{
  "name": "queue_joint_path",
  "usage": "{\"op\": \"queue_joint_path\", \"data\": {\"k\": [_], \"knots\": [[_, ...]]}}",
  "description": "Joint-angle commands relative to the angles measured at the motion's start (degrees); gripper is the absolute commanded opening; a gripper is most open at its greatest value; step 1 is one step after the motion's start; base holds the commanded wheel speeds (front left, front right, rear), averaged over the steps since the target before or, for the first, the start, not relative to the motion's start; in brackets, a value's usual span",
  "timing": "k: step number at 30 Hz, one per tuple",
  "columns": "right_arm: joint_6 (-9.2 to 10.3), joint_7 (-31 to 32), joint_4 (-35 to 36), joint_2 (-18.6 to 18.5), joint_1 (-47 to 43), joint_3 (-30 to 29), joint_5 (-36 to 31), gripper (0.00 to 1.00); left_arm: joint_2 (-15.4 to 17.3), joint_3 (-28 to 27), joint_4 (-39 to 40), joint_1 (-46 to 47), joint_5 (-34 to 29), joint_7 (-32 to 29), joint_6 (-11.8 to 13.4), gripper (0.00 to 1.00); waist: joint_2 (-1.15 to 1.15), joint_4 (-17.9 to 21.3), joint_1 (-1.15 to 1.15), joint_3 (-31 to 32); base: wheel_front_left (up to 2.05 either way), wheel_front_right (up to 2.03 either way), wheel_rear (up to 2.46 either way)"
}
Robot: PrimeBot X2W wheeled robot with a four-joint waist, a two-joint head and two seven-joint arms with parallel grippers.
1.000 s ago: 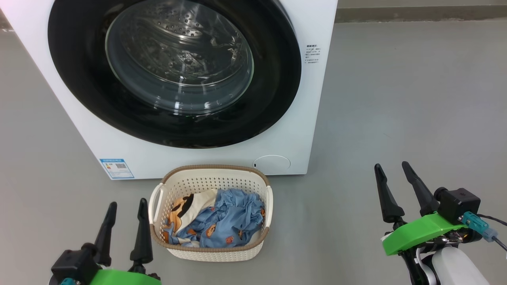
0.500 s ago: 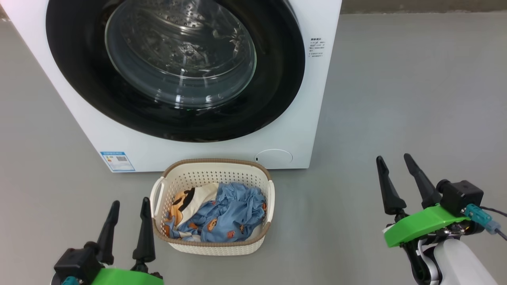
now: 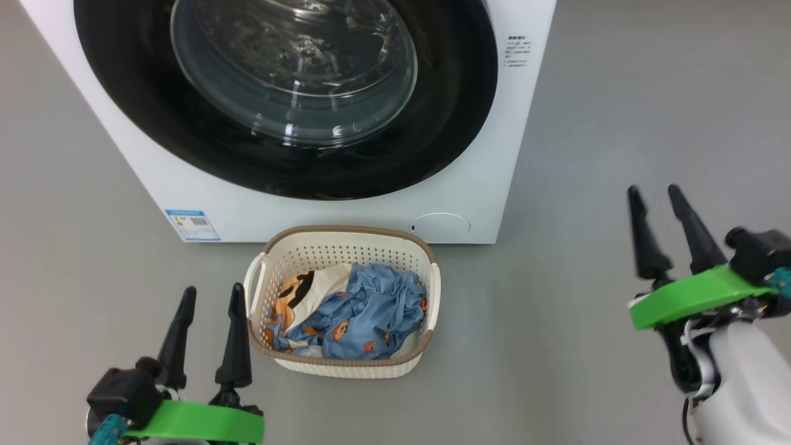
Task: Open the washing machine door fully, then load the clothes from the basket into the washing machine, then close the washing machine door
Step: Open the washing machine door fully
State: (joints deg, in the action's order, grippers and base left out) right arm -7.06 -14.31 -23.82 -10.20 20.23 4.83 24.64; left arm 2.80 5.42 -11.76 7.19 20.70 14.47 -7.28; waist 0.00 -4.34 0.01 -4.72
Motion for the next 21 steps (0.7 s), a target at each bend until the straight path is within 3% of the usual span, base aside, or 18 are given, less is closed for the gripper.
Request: {"op": "queue_joint_path", "data": {"k": [1,12,21], "knots": [[-0.43,-0.69,0.69,-1.26,2.90,0.29,1.21,0.00,0.81,-1.38,2.18,2.18,0.43,0.52,-0.21,1.00,0.00,-0.85,0.00,-0.83,0.00,0.00,0.00],[-0.43,-0.69,-3.98,-3.99,9.41,-0.50,11.14,0.00,1.07,-0.55,3.11,2.83,0.40,0.52,-0.21,1.00,0.00,-3.41,0.00,-2.87,0.00,0.00,0.00],[-0.43,-0.68,-7.05,-7.69,15.50,2.24,19.22,0.00,1.27,0.42,4.46,3.83,0.12,0.52,-0.21,1.00,0.00,-5.72,0.00,-5.62,0.00,0.00,0.00]]}}
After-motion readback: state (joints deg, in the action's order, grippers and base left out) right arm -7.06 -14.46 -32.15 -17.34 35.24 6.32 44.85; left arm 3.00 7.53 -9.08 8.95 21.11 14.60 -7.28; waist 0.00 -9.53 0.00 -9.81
